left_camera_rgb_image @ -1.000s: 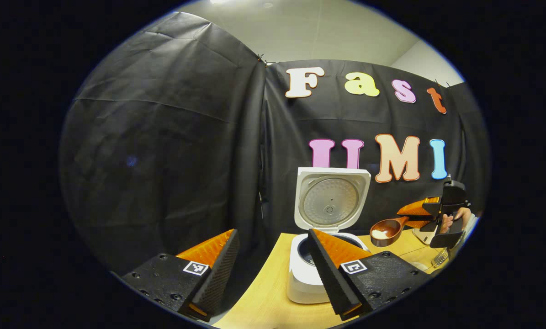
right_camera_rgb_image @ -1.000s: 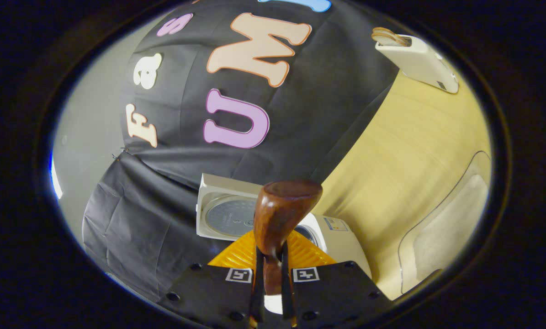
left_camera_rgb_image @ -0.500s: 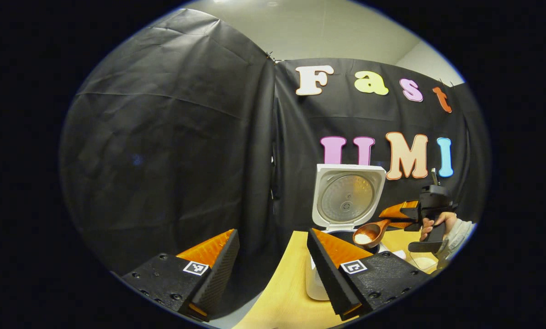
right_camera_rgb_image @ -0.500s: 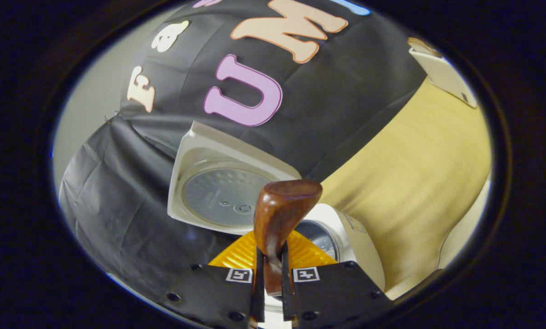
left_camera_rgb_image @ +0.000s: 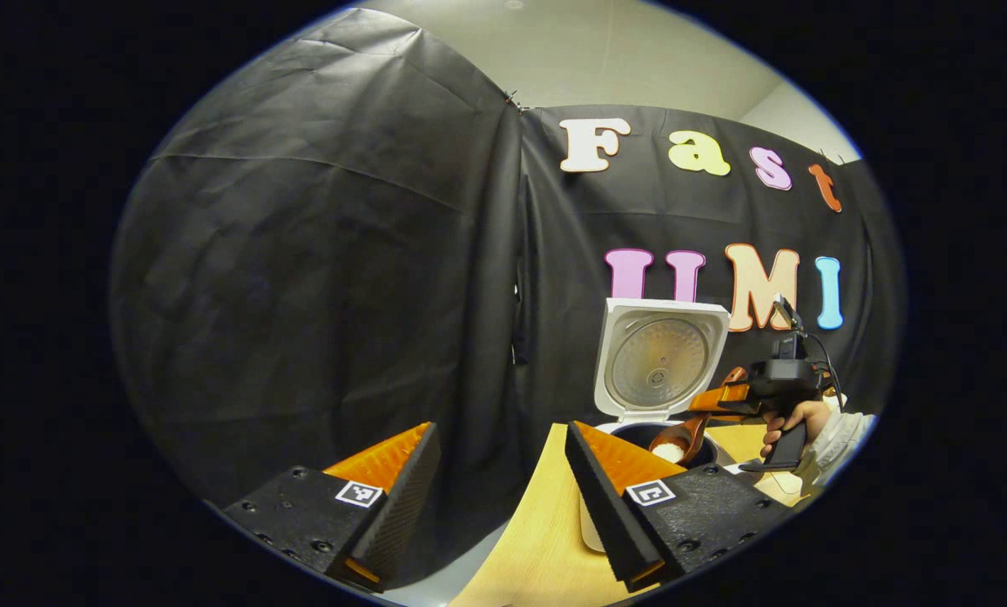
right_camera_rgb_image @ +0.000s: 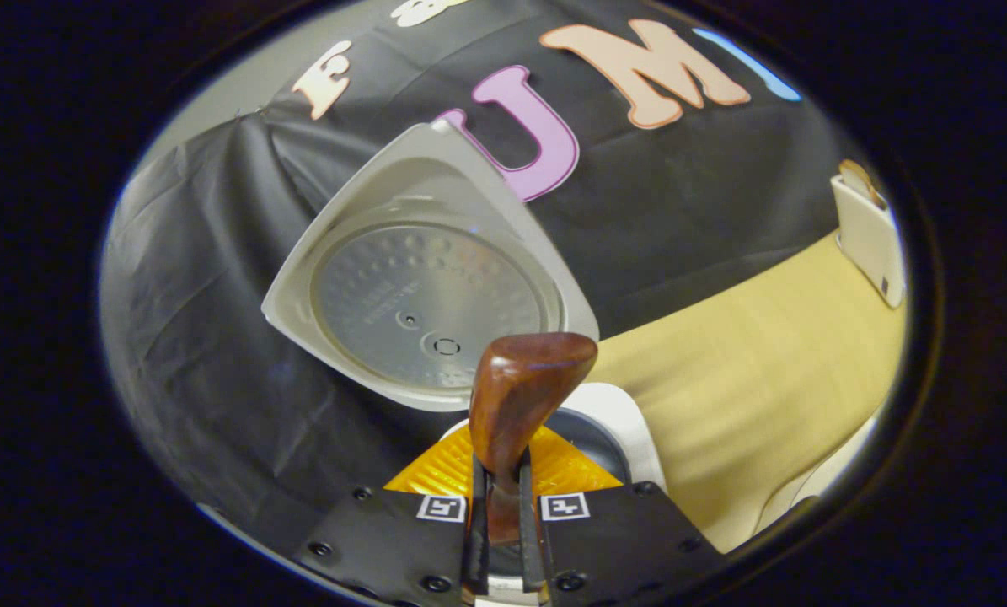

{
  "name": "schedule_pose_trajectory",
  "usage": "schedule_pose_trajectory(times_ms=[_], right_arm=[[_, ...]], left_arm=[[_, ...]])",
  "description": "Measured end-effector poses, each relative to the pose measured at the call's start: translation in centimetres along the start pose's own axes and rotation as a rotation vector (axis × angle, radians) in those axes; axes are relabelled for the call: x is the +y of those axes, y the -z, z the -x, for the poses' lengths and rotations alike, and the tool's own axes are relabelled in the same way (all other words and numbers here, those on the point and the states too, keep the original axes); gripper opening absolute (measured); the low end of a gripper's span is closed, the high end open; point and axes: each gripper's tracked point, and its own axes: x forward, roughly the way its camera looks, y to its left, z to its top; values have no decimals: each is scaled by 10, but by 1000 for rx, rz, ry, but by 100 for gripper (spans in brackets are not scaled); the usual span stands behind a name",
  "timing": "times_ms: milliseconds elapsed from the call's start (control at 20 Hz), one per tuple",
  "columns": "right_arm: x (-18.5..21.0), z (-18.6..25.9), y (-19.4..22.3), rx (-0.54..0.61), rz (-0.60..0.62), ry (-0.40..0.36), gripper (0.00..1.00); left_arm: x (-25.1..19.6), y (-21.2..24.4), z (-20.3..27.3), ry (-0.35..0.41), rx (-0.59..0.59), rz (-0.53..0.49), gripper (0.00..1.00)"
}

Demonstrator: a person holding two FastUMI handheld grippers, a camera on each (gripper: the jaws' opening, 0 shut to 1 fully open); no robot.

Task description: Close the left gripper, press the button to open the rice cooker; take a wooden spoon from the chopstick holder with the right hand, scoop a spoonful of rice and pour it into the rice cooker, then put the wooden spoon back into the chopstick holder.

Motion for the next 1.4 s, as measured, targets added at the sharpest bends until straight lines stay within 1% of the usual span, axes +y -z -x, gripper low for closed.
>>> schedule_pose_trajectory(times_ms=[50,100,150,200,250,300,350,450,600,650,700,800,850,1100,1150,1200,1250,1300,1350,1400], right_arm=[[4,1,-1,-5,48,6,18],[8,1,-1,-11,96,10,18],[10,0,-1,-19,143,14,18],[13,0,-1,-25,190,19,18],[15,1,-3,-33,235,22,18],[20,1,-3,-40,279,23,18],[23,2,-3,-48,318,25,18],[29,2,-2,-58,395,24,18],[40,6,-4,-85,542,25,18],[45,9,-5,-98,600,23,18],[54,12,-4,-116,662,20,18],[62,16,-6,-160,780,15,18],[66,19,-9,-182,834,15,18],[87,35,-22,-290,1050,13,18],[89,40,-25,-308,1075,11,18],[91,43,-26,-320,1085,8,17],[93,45,-27,-321,1074,-2,17],[92,48,-28,-313,1038,-15,17],[90,50,-32,-297,984,-25,19],[86,52,-36,-280,922,-30,19]], left_arm=[[0,0,-1,0,1,0,88],[0,1,-3,3,0,3,85],[0,1,-3,5,1,6,85],[-1,1,-4,9,1,8,89],[-1,1,-5,11,0,9,85],[-1,1,-6,14,-1,10,85],[0,1,-6,15,-1,11,89],[-1,1,-6,18,-4,13,89],[0,1,-6,18,-6,20,89],[0,1,-5,18,-7,22,93],[-1,0,-6,18,-8,24,89],[-1,-1,-5,21,-11,29,89],[-2,0,-6,23,-14,30,85],[-8,-4,-5,33,-27,33,85],[-9,-5,-6,37,-27,32,85],[-11,-7,-6,40,-30,32,89],[-13,-7,-5,44,-32,30,85],[-16,-10,-6,48,-36,30,89],[-19,-11,-7,54,-40,30,89],[-23,-13,-7,60,-45,30,85]])
